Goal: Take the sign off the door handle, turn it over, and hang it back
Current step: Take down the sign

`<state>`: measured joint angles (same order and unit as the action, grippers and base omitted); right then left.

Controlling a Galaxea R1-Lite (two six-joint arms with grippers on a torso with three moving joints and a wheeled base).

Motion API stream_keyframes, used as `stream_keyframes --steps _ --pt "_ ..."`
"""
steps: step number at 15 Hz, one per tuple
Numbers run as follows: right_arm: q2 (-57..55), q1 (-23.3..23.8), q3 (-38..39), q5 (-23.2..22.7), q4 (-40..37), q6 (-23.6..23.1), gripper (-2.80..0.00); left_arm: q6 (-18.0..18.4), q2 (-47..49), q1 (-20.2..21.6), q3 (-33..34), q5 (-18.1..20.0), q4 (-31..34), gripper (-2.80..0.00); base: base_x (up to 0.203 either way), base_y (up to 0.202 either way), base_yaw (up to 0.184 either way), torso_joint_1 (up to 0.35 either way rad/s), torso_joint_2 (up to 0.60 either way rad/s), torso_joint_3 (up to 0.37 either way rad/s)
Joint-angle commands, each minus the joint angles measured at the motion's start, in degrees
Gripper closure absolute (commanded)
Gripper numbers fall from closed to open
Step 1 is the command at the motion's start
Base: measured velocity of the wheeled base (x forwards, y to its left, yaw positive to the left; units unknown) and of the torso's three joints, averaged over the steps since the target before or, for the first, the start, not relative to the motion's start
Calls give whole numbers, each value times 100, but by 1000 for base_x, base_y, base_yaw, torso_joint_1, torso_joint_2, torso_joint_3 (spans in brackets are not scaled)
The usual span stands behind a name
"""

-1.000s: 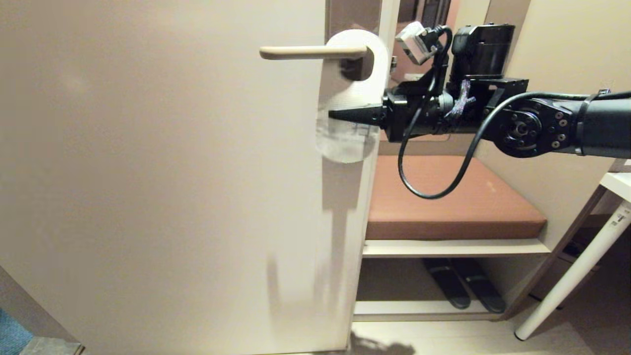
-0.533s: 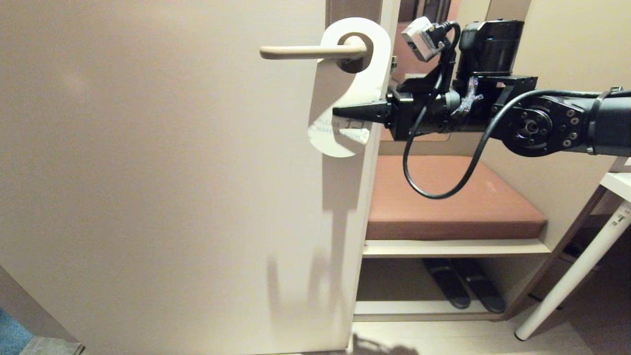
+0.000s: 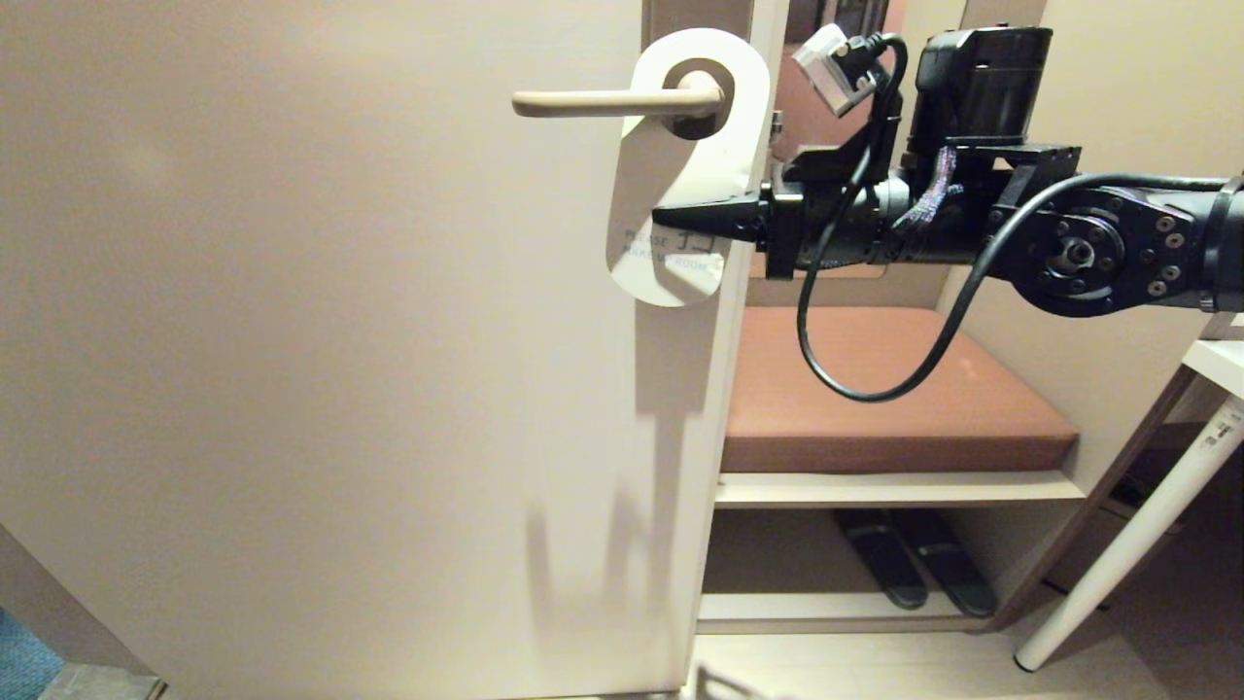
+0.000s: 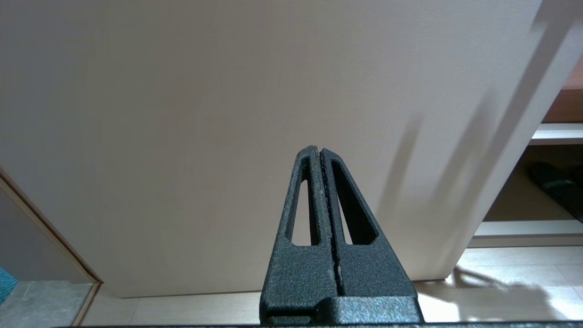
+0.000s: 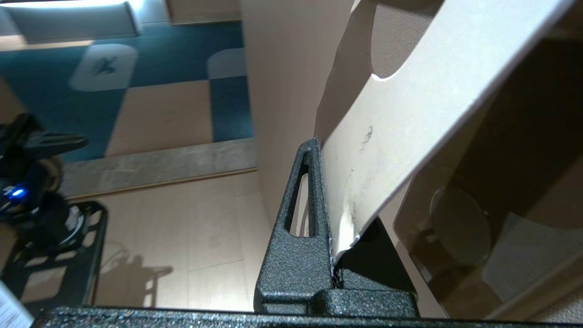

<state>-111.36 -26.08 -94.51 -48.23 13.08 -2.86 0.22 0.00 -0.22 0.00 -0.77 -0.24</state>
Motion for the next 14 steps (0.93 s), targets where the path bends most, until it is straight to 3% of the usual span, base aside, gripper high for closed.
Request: stream_keyframes --steps 1,5,11,14 --pt "48 -141 9 222 10 -4 0 -4 9 4 0 -2 -2 0 0 0 0 0 0 0" --pt "99 -524 69 1102 19 -16 0 -4 9 -1 0 -2 -2 0 0 0 0 0 0 0" --pt "132 -944 174 2426 10 -418 0 -2 9 -3 0 -2 -2 0 0 0 0 0 0 0" --pt "119 -1160 164 3522 5 -399 0 0 9 4 0 -2 -2 0 0 0 0 0 0 0"
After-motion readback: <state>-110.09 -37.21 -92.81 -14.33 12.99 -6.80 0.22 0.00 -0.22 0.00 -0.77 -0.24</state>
